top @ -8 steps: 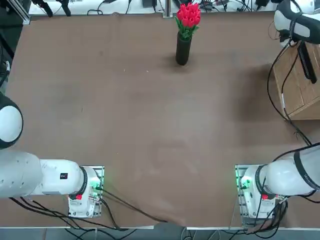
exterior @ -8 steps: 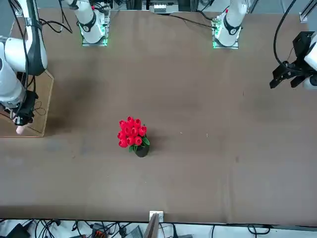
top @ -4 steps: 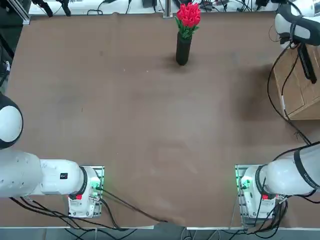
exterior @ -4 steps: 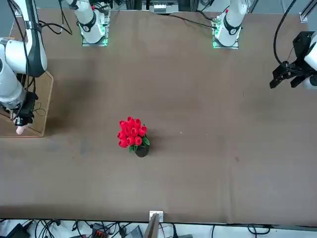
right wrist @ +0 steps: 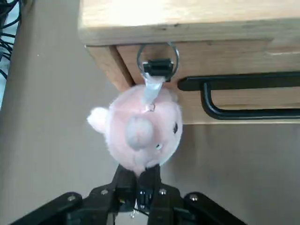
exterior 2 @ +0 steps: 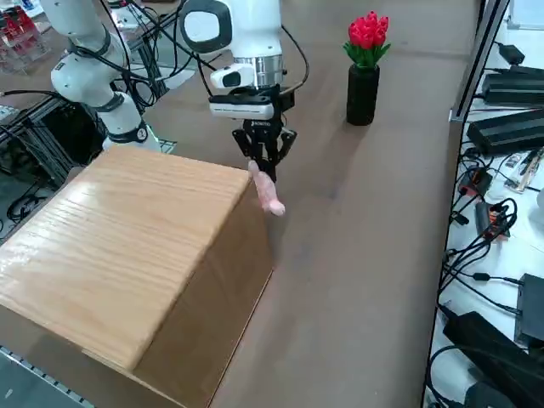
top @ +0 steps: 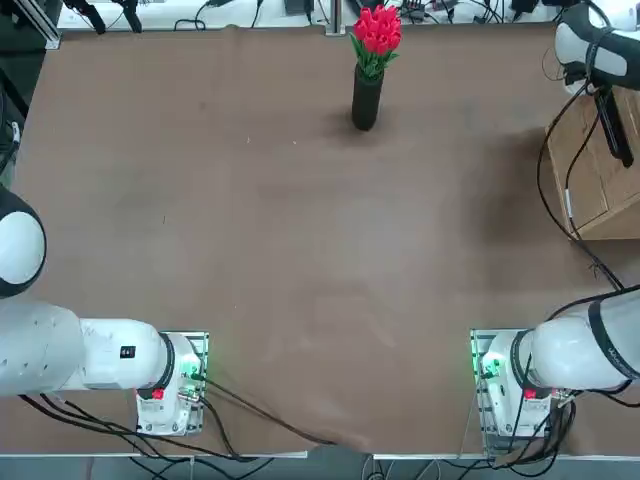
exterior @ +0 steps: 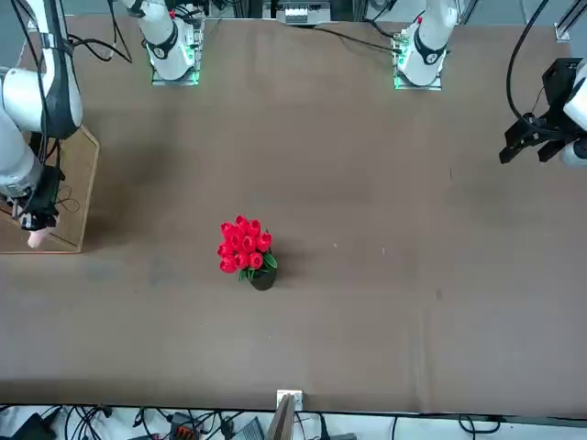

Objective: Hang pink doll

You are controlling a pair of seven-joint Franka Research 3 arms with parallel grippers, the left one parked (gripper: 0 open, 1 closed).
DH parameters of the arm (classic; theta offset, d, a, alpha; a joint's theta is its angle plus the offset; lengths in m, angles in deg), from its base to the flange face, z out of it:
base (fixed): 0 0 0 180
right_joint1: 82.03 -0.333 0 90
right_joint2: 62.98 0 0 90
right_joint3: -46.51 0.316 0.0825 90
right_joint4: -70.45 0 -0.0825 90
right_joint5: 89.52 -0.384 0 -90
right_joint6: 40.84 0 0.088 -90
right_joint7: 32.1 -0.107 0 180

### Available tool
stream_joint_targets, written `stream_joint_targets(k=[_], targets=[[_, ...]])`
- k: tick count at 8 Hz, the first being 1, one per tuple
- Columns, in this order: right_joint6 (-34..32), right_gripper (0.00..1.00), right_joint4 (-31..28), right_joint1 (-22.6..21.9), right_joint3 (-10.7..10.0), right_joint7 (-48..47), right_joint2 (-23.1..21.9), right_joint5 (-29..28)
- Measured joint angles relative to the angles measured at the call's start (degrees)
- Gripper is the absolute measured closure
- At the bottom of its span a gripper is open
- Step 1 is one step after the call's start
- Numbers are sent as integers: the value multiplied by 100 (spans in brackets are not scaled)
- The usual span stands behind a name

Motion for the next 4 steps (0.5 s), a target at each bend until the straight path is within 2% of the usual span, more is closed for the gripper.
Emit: stream_joint_targets(k=[1,3,4], targets=[[0,93,0,7,0,18,0,-67],[0,80,0,16,0,40,0,-96],[-1,64,0,16,1,73,-4,-96]])
